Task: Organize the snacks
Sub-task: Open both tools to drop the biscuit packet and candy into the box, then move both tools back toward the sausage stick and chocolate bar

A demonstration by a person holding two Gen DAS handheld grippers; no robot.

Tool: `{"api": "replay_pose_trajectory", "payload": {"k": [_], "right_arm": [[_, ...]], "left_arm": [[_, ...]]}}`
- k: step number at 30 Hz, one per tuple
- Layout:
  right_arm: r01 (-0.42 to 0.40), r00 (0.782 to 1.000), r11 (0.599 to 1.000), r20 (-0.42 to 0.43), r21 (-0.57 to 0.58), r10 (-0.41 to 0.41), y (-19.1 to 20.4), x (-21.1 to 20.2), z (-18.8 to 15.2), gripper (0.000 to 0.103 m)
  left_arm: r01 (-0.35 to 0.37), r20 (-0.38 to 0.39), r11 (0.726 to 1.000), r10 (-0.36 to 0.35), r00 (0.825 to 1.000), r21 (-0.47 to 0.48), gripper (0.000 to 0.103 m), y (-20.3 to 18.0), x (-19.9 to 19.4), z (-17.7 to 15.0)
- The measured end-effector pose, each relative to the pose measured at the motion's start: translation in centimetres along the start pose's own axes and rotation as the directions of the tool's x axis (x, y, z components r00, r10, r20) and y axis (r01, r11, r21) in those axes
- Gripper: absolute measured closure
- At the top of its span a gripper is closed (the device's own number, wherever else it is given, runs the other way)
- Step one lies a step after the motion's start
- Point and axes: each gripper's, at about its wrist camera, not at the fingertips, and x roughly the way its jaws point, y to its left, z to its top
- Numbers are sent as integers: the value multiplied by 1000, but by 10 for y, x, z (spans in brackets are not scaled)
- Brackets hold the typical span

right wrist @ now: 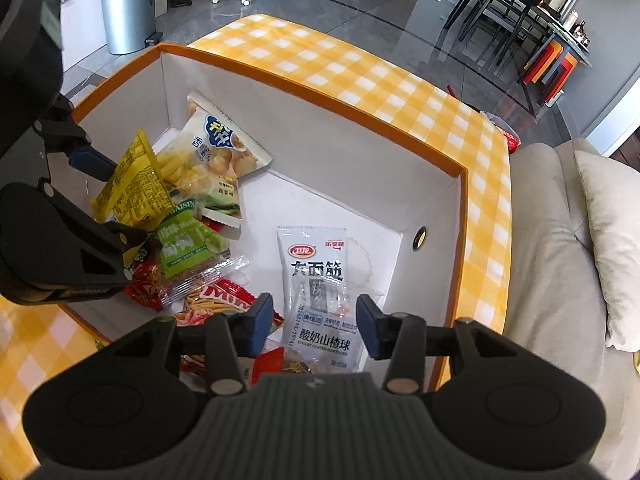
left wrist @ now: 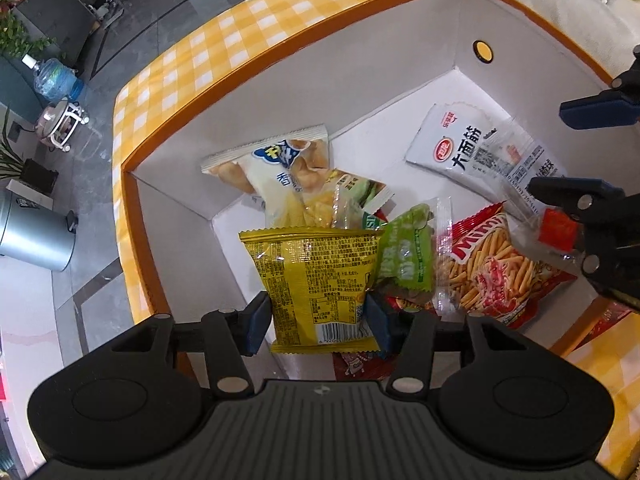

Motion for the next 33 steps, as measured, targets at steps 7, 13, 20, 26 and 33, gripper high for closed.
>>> {"api": "replay_pose_trajectory", "payload": {"k": [7, 13, 20, 26, 33], "right_arm": [[0, 1000, 1000, 1, 8, 0, -1, -1, 0, 49], [7, 1000, 1000, 22, 15, -8, -2, -8, 0, 35], [30, 998, 999, 48, 24, -31, -2, -19, -1, 23], [36, 995, 998, 87, 43, -39, -4, -35, -2, 15], [4, 974, 993, 225, 119, -31, -6, -74, -18, 6]], "left_arm": [[0, -1, 1000, 0, 1000, 5, 24, -2, -4, -1], [45, 18, 999, -45, 999, -24, 16, 3, -16, -3], [108, 59, 992, -105, 993, -60, 7, 10, -32, -10], [135, 125, 983, -119, 985, -126, 2, 21, -52, -22], [197, 233, 963, -153, 960, -182, 1, 31, -87, -43]]}}
